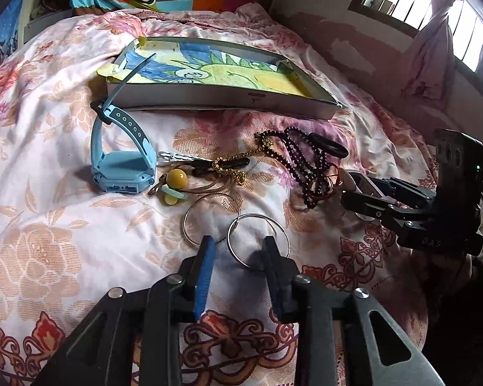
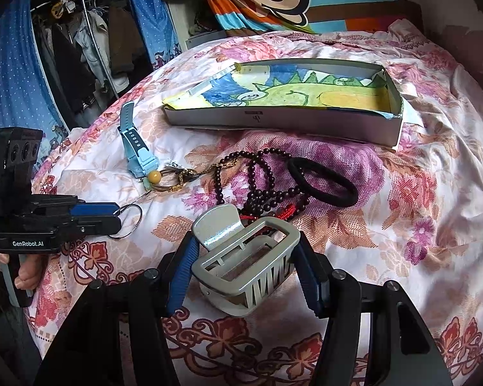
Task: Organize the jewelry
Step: 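Grasp silver hoop earrings with left tool while right tool grasps grey claw clip, then carry hoops with left tool and claw clip with right tool over the tray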
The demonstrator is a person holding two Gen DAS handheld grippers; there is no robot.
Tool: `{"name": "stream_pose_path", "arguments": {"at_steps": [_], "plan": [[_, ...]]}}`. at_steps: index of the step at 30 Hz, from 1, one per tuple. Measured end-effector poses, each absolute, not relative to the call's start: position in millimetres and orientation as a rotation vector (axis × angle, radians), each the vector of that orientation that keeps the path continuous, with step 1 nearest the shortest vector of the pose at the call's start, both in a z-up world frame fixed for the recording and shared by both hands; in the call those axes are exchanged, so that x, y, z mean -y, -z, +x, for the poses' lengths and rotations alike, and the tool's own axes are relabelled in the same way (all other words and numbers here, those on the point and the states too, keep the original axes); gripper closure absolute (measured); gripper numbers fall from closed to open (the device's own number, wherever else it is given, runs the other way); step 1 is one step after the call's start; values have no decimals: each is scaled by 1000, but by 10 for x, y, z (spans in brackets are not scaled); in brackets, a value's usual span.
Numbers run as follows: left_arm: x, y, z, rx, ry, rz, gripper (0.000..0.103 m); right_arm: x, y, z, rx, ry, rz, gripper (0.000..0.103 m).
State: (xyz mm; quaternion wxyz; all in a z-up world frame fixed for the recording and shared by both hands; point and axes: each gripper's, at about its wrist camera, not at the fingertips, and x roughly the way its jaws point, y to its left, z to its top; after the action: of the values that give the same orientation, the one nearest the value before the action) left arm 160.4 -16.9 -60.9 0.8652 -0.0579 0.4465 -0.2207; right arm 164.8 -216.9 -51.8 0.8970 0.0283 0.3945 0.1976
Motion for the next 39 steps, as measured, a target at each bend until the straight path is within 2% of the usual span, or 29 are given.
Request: {"name": "stream_pose_path", "arguments": {"at_steps": [3, 5, 7, 8, 12, 15, 29, 39], "plan": [[170, 627, 1609, -940, 460, -125, 61, 2173, 525, 1647, -820, -409, 61, 49], [194, 653, 1616, -947, 449, -108, 62, 2163, 530, 1649, -823, -409, 56, 49], [203, 644, 1600, -942, 445, -91, 65, 2155, 531, 1649, -824, -412, 52, 49], [222, 649, 1595, -941, 437, -73, 73, 2148, 530, 1647, -824, -414, 49, 49], [243, 621, 1570, -919, 432, -54, 92, 2109, 528, 1635, -831, -435, 45, 49], [253, 585, 1537, -898, 424, -43, 97, 2074, 526, 1611, -836, -451, 40, 49], [347, 167, 1364, -787, 421, -87, 100, 2109, 290, 1405, -692, -465, 70, 49], [523, -413, 1977, -660, 375, -115, 100, 2321, -160, 1883, -467, -367, 106, 49]]}}
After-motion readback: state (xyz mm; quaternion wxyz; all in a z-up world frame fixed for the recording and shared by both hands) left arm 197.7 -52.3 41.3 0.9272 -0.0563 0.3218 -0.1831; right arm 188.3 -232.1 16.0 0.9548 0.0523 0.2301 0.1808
